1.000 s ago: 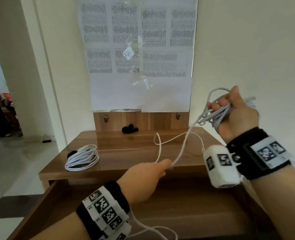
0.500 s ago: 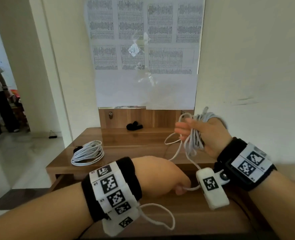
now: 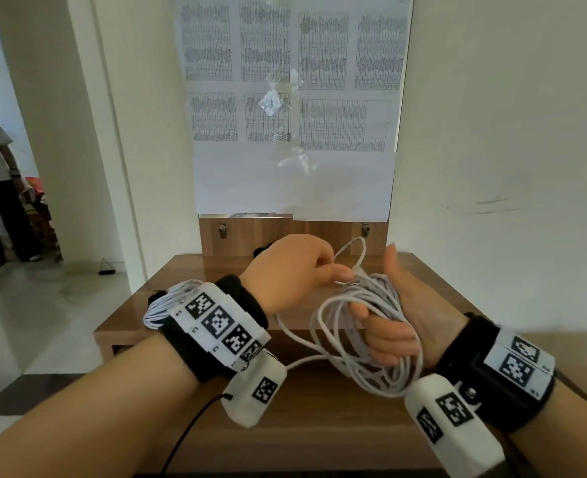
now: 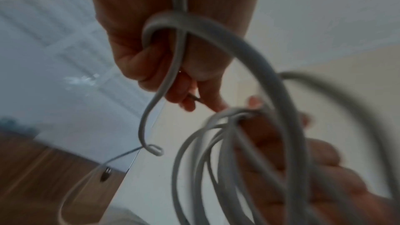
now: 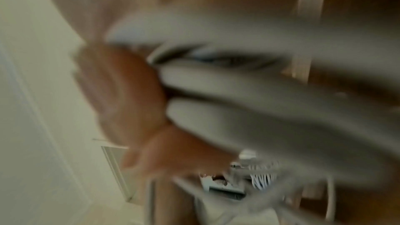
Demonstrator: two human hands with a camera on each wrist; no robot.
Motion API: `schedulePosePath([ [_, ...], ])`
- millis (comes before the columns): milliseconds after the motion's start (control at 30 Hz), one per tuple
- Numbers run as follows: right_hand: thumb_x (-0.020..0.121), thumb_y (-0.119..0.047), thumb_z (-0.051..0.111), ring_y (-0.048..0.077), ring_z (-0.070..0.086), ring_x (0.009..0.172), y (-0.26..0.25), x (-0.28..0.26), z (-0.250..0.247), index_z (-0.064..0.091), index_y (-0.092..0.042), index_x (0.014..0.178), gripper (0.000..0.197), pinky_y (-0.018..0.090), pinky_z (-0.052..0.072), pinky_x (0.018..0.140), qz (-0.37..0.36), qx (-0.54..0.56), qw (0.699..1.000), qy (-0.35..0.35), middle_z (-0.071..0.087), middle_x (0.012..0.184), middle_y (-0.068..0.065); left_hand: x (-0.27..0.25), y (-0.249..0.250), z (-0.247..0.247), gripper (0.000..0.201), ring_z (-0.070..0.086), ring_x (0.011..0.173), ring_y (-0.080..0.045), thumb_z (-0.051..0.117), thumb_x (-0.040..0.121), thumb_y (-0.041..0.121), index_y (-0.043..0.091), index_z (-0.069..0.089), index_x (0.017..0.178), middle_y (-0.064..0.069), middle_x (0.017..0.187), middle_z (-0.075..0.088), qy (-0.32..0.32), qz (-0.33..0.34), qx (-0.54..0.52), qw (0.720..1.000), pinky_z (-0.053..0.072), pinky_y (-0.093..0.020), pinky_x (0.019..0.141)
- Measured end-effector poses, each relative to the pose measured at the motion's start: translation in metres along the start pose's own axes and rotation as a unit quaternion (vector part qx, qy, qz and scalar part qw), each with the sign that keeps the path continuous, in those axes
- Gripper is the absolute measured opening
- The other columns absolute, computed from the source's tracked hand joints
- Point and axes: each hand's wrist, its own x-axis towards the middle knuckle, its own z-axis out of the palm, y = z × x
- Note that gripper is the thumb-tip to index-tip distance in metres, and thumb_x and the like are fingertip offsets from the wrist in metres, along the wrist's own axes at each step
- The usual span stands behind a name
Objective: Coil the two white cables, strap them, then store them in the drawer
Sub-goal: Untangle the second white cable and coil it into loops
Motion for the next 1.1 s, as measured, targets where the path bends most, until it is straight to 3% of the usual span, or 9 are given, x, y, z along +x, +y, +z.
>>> schedulePosePath([
  [133,0.099,-0.030,0.049,0.007,0.056,0.043,-0.009,-0.008,0.001,0.059,-0.008,0.085,0.028,0.025,0.048,0.051,-0.055,-0.007,0.996,-0.075,0.060,0.052,-0.005,-0.011,-0.018,-0.001,0.030,0.041,0.051,-0.008,0.072,0.084,0.040,0.013,0.066,0.073,0.004,0.056,0.050,-0.032,-0.049,-0.202,0.978,0.037,-0.018,0.058],
  [300,0.103,-0.025,0.042,0.022,0.068,0.070,-0.047,-0.026,-0.027,0.060,-0.001,0.095,0.031,0.035,0.053,0.082,-0.191,0.116,0.969,0.099,0.069,0.074,0.009,-0.039,-0.036,0.014,0.022,0.039,0.042,-0.009,0.064,0.093,0.014,-0.007,0.059,0.093,0.003,0.053,0.048,-0.107,-0.045,-0.369,0.922,0.036,-0.016,0.047],
  [400,0.086,-0.022,0.065,0.013,0.071,0.073,-0.069,-0.033,-0.036,0.072,-0.006,0.083,0.018,0.029,0.057,0.078,-0.281,0.174,0.918,0.218,0.074,0.076,0.002,-0.050,-0.042,0.025,0.011,0.047,0.043,-0.017,0.060,0.096,0.013,0.003,0.061,0.090,-0.008,0.055,0.053,-0.181,-0.064,-0.263,0.946,0.045,-0.023,0.052],
  [500,0.052,-0.023,0.080,0.011,0.073,0.075,-0.091,-0.041,-0.048,0.078,-0.008,0.073,0.026,0.029,0.059,0.075,-0.395,0.170,0.840,0.330,0.076,0.083,0.002,-0.061,-0.044,0.039,0.010,0.051,0.055,-0.011,0.049,0.101,0.019,0.011,0.055,0.099,0.003,0.067,0.056,-0.233,-0.090,-0.097,0.963,0.047,-0.027,0.061],
  [633,0.087,-0.026,0.060,0.014,0.071,0.091,-0.084,-0.024,-0.065,0.075,-0.006,0.087,0.025,0.027,0.055,0.079,-0.405,0.079,0.809,0.419,0.074,0.100,0.008,-0.067,-0.014,0.039,0.008,0.048,0.062,-0.005,0.040,0.105,0.027,0.030,0.038,0.112,0.009,0.077,0.050,-0.227,0.016,0.104,0.968,0.046,-0.031,0.065],
  [733,0.085,-0.012,0.070,0.024,0.071,0.094,-0.059,-0.006,-0.068,0.070,-0.005,0.087,0.007,0.038,0.055,0.078,-0.391,-0.057,0.780,0.484,0.073,0.098,0.014,-0.060,0.018,0.020,0.020,0.054,0.061,-0.007,0.039,0.105,0.026,0.033,0.037,0.124,0.006,0.080,0.056,-0.158,0.105,0.128,0.974,0.051,-0.026,0.059],
  [833,0.085,-0.014,0.071,0.033,0.069,0.093,-0.034,0.006,-0.063,0.072,-0.006,0.091,0.009,0.051,0.056,0.080,-0.295,-0.222,0.802,0.470,0.072,0.100,0.018,-0.045,0.035,-0.001,0.023,0.049,0.055,-0.003,0.040,0.104,0.021,0.031,0.044,0.124,0.008,0.072,0.052,-0.063,0.146,0.110,0.981,0.045,-0.013,0.053],
  [900,0.088,-0.008,0.066,0.025,0.071,0.083,-0.023,0.012,-0.054,0.074,-0.009,0.087,0.008,0.041,0.059,0.070,-0.232,-0.302,0.820,0.427,0.075,0.088,0.008,-0.032,0.038,-0.010,0.021,0.053,0.058,-0.006,0.040,0.104,0.020,0.028,0.051,0.120,0.006,0.074,0.057,-0.022,0.151,0.080,0.985,0.048,-0.016,0.059],
  [1100,0.080,-0.024,0.073,0.030,0.064,0.052,0.005,0.011,-0.036,0.062,0.004,0.090,0.032,0.039,0.056,0.054,-0.108,-0.122,0.967,0.197,0.065,0.065,0.020,0.006,0.014,-0.010,0.025,0.057,0.073,-0.016,0.038,0.105,0.025,0.015,0.059,0.095,0.000,0.078,0.062,0.044,0.084,0.014,0.995,0.043,-0.025,0.072],
])
